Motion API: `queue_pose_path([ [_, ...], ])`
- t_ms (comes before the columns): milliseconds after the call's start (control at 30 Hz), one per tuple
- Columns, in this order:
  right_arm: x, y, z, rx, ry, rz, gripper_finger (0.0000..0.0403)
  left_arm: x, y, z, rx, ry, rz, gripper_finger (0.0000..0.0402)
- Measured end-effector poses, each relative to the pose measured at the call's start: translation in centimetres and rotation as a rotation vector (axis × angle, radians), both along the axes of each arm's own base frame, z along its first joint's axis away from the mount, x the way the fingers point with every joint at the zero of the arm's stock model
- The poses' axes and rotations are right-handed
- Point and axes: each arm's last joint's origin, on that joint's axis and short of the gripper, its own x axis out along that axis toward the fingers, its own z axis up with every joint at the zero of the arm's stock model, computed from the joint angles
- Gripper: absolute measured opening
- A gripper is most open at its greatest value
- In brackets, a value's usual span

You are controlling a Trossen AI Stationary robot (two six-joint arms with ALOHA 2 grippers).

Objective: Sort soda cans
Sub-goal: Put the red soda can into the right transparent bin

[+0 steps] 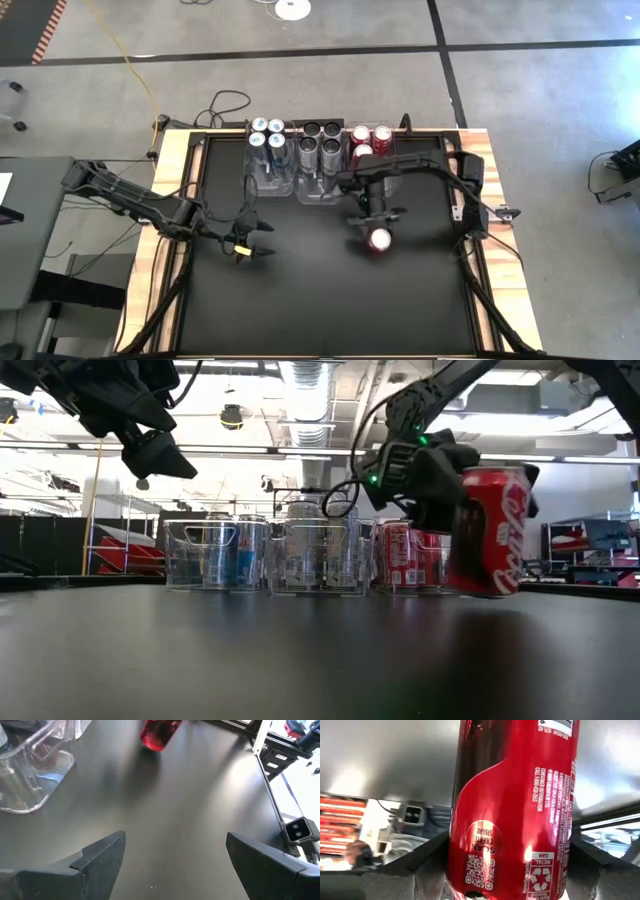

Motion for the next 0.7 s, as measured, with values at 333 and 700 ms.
queue_pose_path([
  [333,-0.4,-1.5,-0.5,0.021,-0.032,-0.046,0.0317,-0.1,-0.5,0.0,-0.007,0.000,-0.016,0.0343],
  [700,-0.7,-1.3,-0.8,0.050,-0.133,0.021,0.0379,-0.1,-0.5,0.0,0.010,-0.002,-0.019,0.0343],
])
